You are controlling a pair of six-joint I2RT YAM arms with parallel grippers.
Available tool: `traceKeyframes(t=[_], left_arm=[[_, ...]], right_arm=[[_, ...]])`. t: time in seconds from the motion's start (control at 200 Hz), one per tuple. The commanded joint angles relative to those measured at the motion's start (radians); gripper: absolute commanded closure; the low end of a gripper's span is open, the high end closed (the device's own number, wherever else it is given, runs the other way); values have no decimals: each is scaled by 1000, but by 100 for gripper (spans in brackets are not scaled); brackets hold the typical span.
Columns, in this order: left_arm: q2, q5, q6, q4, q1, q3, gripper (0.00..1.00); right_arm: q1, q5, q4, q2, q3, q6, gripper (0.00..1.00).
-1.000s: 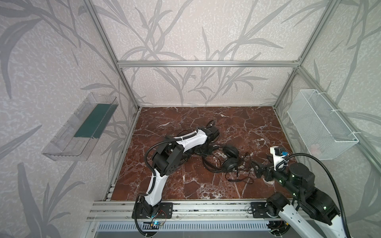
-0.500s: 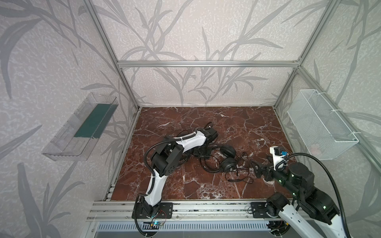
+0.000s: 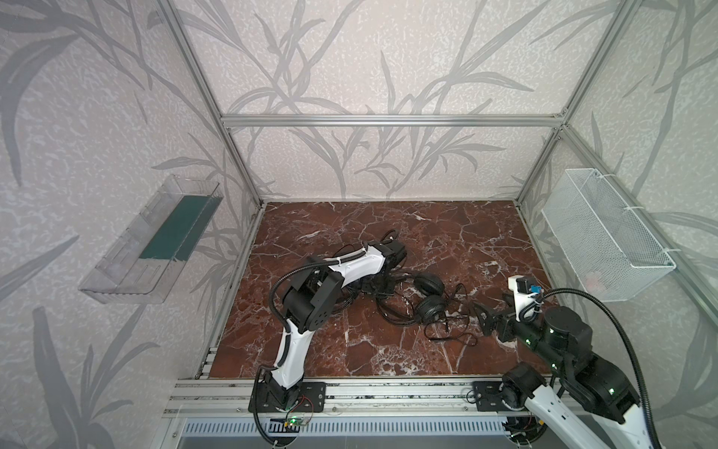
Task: Wrap the headphones
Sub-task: 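Close the left gripper on the headband and start lifting the headphones, then lift the black headphones high with the left gripper, cable dangling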
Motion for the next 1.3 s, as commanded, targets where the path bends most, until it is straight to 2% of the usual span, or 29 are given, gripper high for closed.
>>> traceKeyframes(t=[0.0,0.195,0.515,0.625,0.785,0.92,1.02,1.17,1.24,1.294], left_arm=[[0,-13,-3,-9,0,-9,100],[-145,-54,14,-74,0,109,100],[-483,-176,9,-109,21,227,100],[-616,-160,31,-67,46,219,100],[-723,-143,64,-118,69,288,100],[-807,-128,91,-140,72,301,100],[-863,-164,101,-162,75,299,100],[-917,-186,104,-173,79,284,100],[-938,-188,106,-163,79,277,100],[-951,-203,114,-157,80,279,100]], right_arm=[[-3,-13,18,5,-4,-6,1],[-3,-21,18,23,-2,-6,1],[-3,-12,16,58,48,14,1],[-2,-18,76,56,57,11,1],[-3,-43,179,92,85,9,1],[-3,-159,304,133,85,21,1],[-3,-242,399,163,85,36,1],[-3,-359,571,189,23,115,1],[-3,-370,619,205,6,154,1],[-3,-329,608,210,17,168,1]])
